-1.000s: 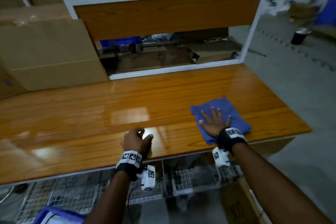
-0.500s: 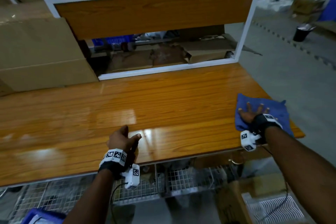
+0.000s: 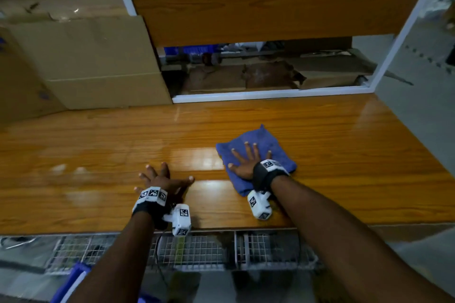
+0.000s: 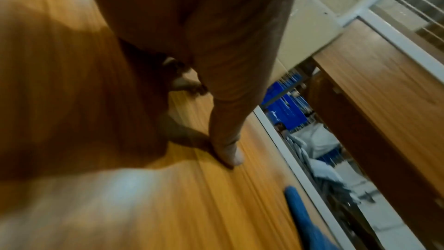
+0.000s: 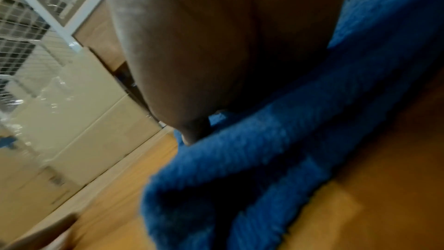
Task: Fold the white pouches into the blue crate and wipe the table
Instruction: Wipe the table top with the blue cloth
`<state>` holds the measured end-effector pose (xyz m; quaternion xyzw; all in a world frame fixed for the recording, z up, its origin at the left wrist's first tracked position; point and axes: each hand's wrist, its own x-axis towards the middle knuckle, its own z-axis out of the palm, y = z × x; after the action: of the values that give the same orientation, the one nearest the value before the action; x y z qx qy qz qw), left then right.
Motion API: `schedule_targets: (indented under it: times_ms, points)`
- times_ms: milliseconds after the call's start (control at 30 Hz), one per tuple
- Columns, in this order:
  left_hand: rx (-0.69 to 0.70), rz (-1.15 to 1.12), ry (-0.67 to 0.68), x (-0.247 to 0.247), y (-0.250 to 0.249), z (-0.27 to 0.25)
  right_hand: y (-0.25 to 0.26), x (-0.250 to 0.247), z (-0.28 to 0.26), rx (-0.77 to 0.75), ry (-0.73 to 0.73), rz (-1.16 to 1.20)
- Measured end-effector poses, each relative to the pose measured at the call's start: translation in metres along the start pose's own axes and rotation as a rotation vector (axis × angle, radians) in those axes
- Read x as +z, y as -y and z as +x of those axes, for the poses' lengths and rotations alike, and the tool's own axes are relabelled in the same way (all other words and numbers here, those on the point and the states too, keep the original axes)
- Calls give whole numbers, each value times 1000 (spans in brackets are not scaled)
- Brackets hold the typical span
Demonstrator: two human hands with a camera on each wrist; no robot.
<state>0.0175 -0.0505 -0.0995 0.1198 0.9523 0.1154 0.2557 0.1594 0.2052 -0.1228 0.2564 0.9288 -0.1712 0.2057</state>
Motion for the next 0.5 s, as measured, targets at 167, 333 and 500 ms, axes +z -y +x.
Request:
schedule_targets:
  times_ms: [167,333,500]
  points:
    - [-25,10,32,-23,28,26,-56,-33,36,295,-40,128]
    - [1,50,31,-20,36,34,-61,-64,72,403,-22,199]
    - [6,19,65,-22,35,36,20,-76,129,227,-48,131]
